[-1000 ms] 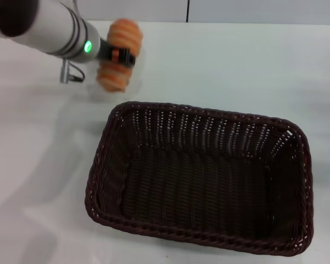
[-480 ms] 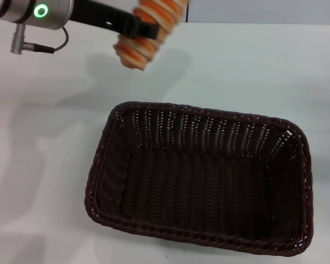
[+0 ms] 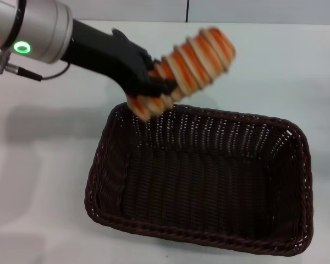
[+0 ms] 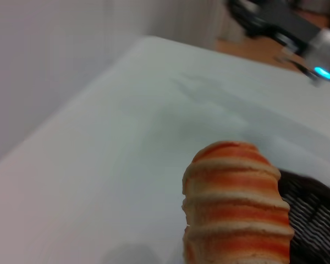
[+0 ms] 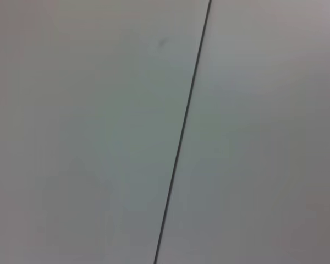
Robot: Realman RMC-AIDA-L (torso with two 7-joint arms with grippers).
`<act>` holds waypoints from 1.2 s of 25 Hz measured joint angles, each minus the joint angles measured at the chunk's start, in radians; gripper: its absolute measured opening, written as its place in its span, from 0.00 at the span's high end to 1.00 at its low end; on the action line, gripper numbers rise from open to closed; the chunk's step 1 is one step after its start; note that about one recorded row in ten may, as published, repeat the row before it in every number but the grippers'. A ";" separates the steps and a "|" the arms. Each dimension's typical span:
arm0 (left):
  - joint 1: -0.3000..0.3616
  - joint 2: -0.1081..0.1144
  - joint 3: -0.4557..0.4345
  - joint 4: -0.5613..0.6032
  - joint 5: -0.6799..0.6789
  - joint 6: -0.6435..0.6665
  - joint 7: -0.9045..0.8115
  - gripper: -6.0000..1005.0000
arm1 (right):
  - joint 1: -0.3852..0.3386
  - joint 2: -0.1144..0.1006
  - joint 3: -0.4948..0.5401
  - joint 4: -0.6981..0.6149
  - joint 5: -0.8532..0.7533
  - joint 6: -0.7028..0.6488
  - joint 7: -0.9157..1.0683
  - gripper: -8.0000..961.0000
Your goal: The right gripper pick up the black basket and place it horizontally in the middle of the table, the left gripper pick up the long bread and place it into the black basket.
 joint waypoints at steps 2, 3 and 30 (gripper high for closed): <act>0.001 -0.001 0.027 -0.005 -0.007 -0.043 0.033 0.57 | 0.007 0.000 0.011 -0.009 0.000 0.014 0.000 0.66; 0.001 -0.001 0.027 -0.005 -0.007 -0.043 0.033 0.58 | 0.007 0.000 0.011 -0.009 0.000 0.014 0.000 0.66; 0.064 -0.007 0.125 0.141 -0.046 0.204 0.085 0.19 | 0.017 0.004 0.031 -0.002 0.000 0.031 0.000 0.66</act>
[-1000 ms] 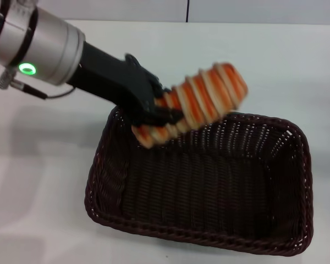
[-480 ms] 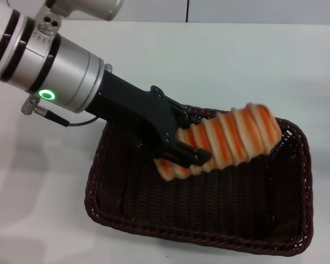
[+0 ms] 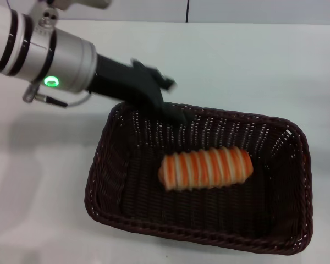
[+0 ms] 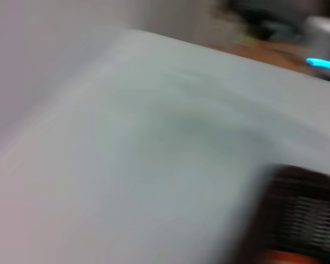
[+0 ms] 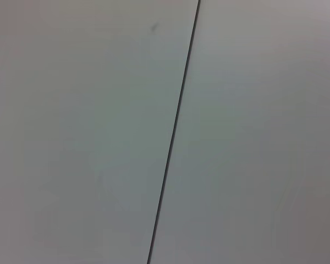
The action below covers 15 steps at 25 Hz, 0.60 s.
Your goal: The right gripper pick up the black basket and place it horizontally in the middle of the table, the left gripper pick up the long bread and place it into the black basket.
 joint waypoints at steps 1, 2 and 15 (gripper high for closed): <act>0.013 0.000 0.004 0.007 0.023 0.070 -0.008 0.17 | 0.001 0.000 0.001 0.000 0.000 0.000 0.000 0.66; 0.025 -0.001 0.007 0.015 0.040 0.143 -0.017 0.15 | 0.003 0.000 0.001 0.000 0.000 0.000 0.000 0.66; 0.105 0.001 0.047 0.320 0.132 1.253 -0.052 0.14 | 0.035 -0.004 0.001 -0.001 -0.003 0.001 -0.014 0.66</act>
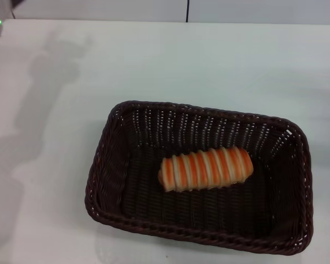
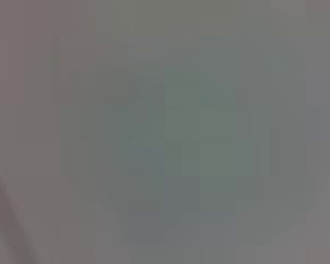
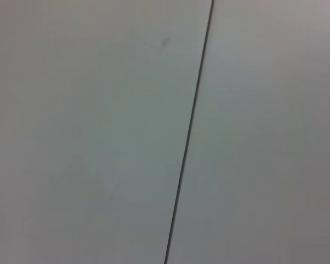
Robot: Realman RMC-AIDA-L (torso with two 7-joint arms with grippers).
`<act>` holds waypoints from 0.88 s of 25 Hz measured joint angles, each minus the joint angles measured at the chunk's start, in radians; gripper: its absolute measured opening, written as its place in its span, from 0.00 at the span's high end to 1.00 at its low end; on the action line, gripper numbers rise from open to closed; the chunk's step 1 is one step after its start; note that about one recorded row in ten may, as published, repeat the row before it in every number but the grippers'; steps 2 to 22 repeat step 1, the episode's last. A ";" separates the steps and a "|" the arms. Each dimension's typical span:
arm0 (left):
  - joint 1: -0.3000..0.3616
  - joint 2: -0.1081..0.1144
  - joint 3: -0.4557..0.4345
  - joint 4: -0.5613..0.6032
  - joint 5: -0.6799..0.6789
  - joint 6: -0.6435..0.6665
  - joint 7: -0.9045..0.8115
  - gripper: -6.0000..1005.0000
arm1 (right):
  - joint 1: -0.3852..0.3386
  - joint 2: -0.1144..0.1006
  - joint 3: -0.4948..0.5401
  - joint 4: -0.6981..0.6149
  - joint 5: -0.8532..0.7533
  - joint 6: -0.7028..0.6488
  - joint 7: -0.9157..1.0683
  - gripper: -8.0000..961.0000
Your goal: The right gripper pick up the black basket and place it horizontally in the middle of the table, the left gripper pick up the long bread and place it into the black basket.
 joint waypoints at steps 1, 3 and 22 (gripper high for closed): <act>0.005 0.000 0.017 0.028 -0.006 0.099 -0.003 0.14 | 0.001 0.000 0.000 0.001 0.000 0.000 -0.009 0.66; 0.005 0.000 0.017 0.028 -0.006 0.099 -0.003 0.14 | 0.001 0.000 0.000 0.001 0.000 0.000 -0.009 0.66; 0.005 0.000 0.017 0.028 -0.006 0.099 -0.003 0.14 | 0.001 0.000 0.000 0.001 0.000 0.000 -0.009 0.66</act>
